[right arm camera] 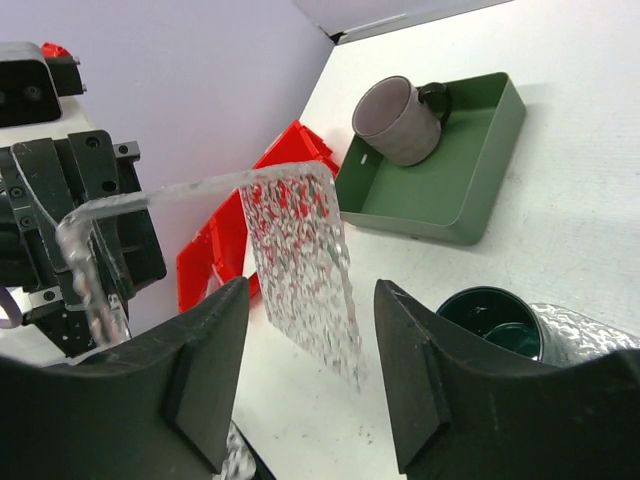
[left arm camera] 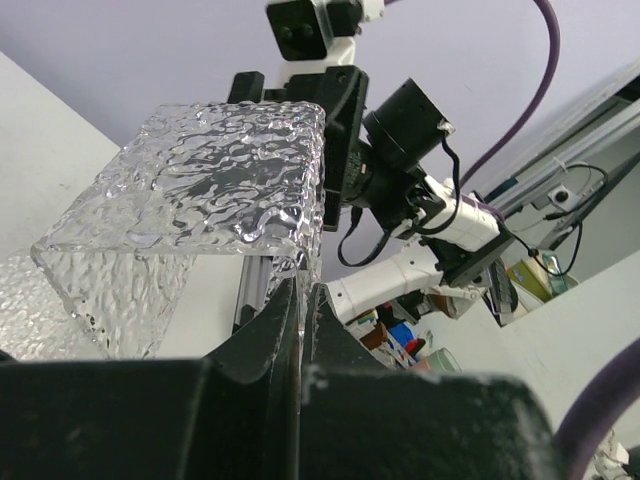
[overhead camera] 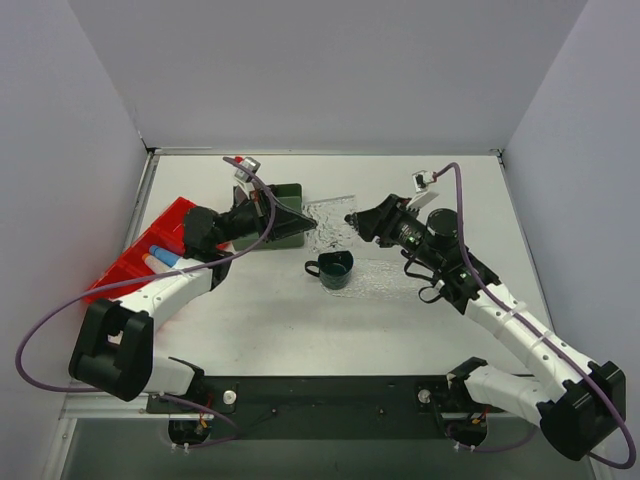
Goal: Prepare toiletry sets of a toothbrush and toothpaste on the tray
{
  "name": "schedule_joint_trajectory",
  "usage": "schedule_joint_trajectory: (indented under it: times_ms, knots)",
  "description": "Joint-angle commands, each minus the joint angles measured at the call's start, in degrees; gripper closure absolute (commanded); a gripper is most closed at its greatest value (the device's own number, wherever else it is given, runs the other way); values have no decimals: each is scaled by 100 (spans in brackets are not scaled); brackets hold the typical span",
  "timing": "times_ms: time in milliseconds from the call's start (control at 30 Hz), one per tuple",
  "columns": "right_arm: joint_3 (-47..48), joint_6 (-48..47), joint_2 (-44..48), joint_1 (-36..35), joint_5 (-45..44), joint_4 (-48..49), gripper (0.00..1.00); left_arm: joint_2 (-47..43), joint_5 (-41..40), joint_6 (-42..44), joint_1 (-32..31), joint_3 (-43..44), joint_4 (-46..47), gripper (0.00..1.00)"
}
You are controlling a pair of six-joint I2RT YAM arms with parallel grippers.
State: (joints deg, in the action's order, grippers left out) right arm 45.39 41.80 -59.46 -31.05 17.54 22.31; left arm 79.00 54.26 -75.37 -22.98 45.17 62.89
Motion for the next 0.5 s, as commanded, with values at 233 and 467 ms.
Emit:
schedule_joint_trajectory:
  times_ms: [233, 467]
  knots:
    - [-162, -462, 857, 81, -1075, -962, 41, -183, -442, 514, 338, -122, -303, 100]
    - [970, -1270, 998, -602, -2683, -3002, 48, -438, -741, 1648, 312, 71, -2158, 100]
